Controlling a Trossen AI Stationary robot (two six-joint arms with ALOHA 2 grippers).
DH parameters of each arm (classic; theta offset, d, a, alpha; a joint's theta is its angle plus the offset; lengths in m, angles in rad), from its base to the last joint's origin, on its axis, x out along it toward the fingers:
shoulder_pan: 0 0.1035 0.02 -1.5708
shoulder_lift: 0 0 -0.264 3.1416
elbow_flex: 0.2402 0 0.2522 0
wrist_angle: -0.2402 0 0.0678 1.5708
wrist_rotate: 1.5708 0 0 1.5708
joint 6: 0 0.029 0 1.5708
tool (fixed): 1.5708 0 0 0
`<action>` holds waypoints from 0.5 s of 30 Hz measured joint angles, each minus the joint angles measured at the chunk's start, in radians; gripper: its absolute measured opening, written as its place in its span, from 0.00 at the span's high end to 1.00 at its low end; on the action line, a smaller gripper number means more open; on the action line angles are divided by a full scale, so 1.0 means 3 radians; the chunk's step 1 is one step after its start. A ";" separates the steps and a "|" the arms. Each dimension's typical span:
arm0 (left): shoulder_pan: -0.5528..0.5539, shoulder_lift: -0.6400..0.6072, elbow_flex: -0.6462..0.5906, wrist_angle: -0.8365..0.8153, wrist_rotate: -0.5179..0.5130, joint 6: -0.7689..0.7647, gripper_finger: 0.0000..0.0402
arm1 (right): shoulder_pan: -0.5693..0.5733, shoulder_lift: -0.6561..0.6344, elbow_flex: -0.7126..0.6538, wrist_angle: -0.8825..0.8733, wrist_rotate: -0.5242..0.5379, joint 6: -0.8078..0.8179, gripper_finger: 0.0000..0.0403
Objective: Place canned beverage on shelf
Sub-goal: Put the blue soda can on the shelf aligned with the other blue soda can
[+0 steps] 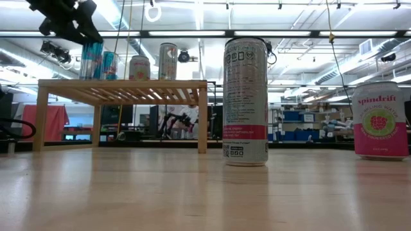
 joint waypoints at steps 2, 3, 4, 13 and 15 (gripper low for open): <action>0.0000 0.0049 0.0000 0.0018 -0.0097 0.0017 0.39 | 0.0000 0.0000 0.0001 0.0000 0.0000 0.0001 0.30; -0.0001 0.0063 0.0000 0.0022 -0.0153 0.0023 0.37 | 0.0000 0.0000 0.0001 -0.0001 0.0000 0.0008 0.30; 0.0000 0.0066 0.0000 0.0025 -0.0197 0.0027 0.36 | 0.0000 0.0000 0.0001 -0.0001 0.0000 0.0008 0.30; 0.0000 0.0041 0.0003 0.0073 -0.0170 0.0053 0.30 | 0.0000 0.0000 0.0001 -0.0004 0.0000 0.0008 0.30; 0.0000 0.0040 0.0003 0.0072 -0.0153 0.0013 0.30 | 0.0000 0.0000 0.0001 -0.0003 0.0001 0.0008 0.30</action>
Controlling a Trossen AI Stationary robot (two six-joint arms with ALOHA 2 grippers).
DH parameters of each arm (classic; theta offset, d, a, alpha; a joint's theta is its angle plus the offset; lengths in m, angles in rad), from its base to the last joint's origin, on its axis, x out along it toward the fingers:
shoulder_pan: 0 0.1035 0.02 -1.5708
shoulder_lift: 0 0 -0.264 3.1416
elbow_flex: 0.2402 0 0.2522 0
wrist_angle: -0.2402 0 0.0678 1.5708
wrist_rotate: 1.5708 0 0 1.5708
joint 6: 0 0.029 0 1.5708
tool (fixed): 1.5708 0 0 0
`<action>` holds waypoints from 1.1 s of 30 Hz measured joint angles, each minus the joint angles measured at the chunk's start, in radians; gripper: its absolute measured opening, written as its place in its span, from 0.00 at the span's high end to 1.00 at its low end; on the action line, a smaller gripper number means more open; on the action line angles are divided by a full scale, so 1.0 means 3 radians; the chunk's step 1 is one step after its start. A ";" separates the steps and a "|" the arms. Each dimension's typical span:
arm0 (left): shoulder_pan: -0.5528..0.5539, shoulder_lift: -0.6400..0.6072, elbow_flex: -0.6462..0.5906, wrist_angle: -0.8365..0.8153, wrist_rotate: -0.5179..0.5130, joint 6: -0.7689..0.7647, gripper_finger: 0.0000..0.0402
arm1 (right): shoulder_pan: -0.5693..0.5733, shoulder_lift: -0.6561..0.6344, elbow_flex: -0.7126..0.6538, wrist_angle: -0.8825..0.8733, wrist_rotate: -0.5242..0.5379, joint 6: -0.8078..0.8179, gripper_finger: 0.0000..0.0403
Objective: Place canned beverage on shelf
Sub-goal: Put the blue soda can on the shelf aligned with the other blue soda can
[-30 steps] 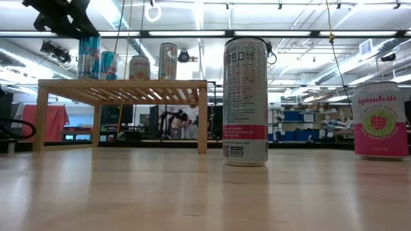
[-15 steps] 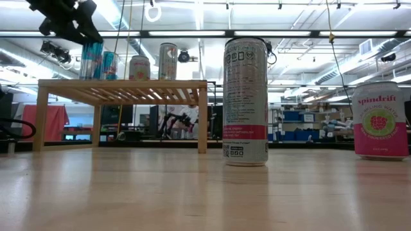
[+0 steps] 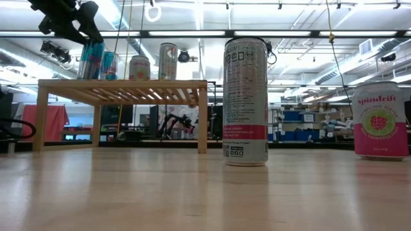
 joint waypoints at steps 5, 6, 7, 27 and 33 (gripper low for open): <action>0.0000 0.0000 0.0000 -0.0007 0.0003 0.0009 0.30 | 0.0000 0.0000 0.0000 0.0001 0.0000 0.0000 0.30; 0.0000 0.0000 0.0000 -0.0008 0.0003 0.0009 0.30 | 0.0000 0.0000 0.0000 0.0000 0.0000 0.0000 0.30; 0.0000 0.0000 0.0000 -0.0008 0.0003 0.0009 0.30 | 0.0000 0.0000 0.0000 0.0001 0.0000 0.0000 0.30; 0.0000 0.0000 -0.0001 -0.0137 -0.0121 -0.0053 0.30 | 0.0000 0.0000 0.0000 0.0002 0.0001 0.0001 0.30; 0.0000 0.0000 -0.0001 -0.0136 -0.0122 0.0004 0.37 | 0.0000 0.0000 -0.0001 0.0002 0.0001 0.0001 0.30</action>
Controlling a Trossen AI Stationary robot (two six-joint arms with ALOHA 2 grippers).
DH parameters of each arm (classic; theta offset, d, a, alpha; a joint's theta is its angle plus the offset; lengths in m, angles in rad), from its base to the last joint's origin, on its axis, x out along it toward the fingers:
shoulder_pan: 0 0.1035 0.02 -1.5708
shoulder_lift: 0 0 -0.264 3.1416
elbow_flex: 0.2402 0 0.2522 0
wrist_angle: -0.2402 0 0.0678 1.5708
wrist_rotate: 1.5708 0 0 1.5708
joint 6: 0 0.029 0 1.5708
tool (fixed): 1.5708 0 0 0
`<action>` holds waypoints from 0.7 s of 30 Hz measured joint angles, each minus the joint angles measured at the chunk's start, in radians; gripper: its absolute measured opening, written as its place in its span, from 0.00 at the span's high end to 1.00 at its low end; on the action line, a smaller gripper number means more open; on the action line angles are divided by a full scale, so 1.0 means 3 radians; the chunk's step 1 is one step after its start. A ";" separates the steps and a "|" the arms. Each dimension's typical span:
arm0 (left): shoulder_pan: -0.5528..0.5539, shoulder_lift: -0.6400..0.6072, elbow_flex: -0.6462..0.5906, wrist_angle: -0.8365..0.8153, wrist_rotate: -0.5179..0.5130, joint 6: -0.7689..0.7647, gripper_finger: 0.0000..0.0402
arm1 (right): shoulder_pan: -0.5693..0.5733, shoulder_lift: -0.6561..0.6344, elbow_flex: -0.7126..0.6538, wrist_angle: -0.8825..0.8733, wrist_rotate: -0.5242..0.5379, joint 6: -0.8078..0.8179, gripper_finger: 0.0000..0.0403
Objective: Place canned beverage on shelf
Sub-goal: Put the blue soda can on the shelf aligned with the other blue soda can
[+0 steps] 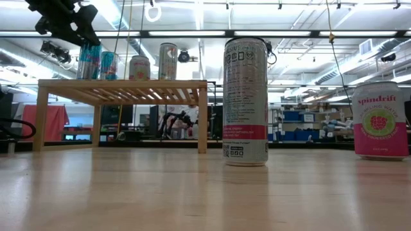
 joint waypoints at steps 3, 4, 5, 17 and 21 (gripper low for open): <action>0.0000 0.0000 0.0000 0.0014 0.0001 0.0019 0.43 | 0.0000 0.0000 0.0001 0.0000 0.0000 0.0000 0.30; 0.0000 0.0000 -0.0001 0.0030 0.0001 0.0020 0.44 | 0.0000 0.0000 0.0001 0.0000 0.0000 0.0000 0.30; 0.0000 0.0001 -0.0004 0.0046 0.0002 0.0020 0.46 | 0.0000 0.0000 0.0001 0.0000 0.0000 0.0000 0.30; -0.0003 0.0000 -0.0004 0.0103 0.0057 0.0010 0.45 | 0.0000 0.0000 0.0000 0.0001 0.0000 0.0001 0.30; -0.0001 0.0001 -0.0004 0.0107 0.0081 -0.0037 0.45 | -0.0001 0.0000 0.0001 0.0000 0.0000 0.0001 0.30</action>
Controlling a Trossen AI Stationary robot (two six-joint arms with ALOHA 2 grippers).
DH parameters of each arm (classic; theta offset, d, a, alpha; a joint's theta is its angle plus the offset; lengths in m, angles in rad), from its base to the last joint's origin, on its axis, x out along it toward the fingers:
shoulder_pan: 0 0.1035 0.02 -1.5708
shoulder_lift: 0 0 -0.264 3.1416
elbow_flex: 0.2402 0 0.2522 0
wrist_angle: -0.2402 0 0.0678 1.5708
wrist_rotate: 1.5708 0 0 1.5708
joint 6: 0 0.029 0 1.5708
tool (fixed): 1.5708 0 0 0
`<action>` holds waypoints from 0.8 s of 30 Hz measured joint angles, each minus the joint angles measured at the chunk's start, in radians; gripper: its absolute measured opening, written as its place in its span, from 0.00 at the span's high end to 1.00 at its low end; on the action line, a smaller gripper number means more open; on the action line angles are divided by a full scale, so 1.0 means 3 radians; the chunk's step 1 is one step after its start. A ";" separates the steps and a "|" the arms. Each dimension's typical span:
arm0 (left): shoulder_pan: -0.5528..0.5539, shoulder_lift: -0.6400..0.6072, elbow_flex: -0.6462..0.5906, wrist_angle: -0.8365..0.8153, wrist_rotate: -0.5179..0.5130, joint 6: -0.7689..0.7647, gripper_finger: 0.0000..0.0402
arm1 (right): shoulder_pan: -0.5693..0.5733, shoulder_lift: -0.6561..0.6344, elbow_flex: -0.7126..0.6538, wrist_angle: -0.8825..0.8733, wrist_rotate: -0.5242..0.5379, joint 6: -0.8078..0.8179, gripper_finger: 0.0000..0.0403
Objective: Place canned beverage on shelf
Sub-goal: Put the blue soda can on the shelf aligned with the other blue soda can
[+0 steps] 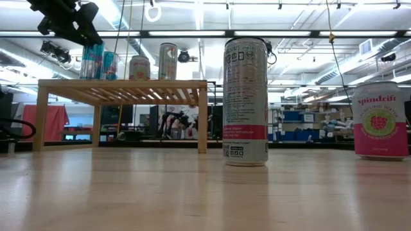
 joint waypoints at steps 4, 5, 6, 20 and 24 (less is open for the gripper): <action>0.0001 0.0000 0.0000 0.0000 0.0000 -0.0006 0.45 | 0.0000 0.0000 0.0000 0.0000 0.0000 0.0000 0.30; 0.0001 0.0000 0.0000 0.0000 0.0000 -0.0008 0.45 | 0.0001 0.0000 0.0000 0.0000 0.0000 0.0000 0.30; 0.0001 0.0000 0.0000 0.0000 0.0000 -0.0009 0.45 | 0.0001 0.0000 0.0000 0.0000 0.0000 0.0000 0.30; 0.0001 0.0001 0.0000 -0.0002 0.0001 -0.0159 0.43 | 0.0001 0.0000 0.0000 0.0000 0.0001 0.0000 0.30; 0.0001 0.0001 0.0000 -0.0047 0.0000 -0.0177 0.43 | 0.0001 0.0000 0.0000 0.0000 0.0000 0.0000 0.30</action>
